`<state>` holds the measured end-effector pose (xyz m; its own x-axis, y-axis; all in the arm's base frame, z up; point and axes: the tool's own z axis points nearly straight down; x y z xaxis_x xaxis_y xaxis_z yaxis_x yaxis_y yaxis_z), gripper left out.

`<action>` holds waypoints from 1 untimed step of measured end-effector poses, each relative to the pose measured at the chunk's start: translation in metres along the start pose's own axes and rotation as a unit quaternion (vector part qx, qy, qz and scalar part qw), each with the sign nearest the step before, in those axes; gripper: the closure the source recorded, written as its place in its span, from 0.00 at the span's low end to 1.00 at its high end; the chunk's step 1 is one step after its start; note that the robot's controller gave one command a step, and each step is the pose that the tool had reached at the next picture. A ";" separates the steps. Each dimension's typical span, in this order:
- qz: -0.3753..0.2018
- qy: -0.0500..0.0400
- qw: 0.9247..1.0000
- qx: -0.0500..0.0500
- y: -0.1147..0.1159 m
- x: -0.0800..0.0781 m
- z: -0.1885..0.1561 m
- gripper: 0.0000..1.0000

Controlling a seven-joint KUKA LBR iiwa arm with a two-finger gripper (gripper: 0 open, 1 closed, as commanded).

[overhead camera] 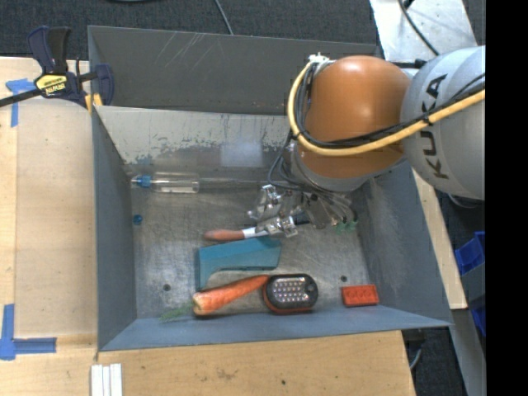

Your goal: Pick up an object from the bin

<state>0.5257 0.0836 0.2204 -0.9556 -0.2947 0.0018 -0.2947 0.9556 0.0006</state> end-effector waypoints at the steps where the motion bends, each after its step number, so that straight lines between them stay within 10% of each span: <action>1: 0.057 -0.001 0.998 0.000 0.007 -0.011 -0.061 1.00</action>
Offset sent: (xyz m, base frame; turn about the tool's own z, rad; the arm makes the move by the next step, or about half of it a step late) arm -0.0179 -0.0062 -0.0825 0.0013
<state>0.5346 0.0936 0.2816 -0.9829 -0.1840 -0.0010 -0.1840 0.9829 0.0004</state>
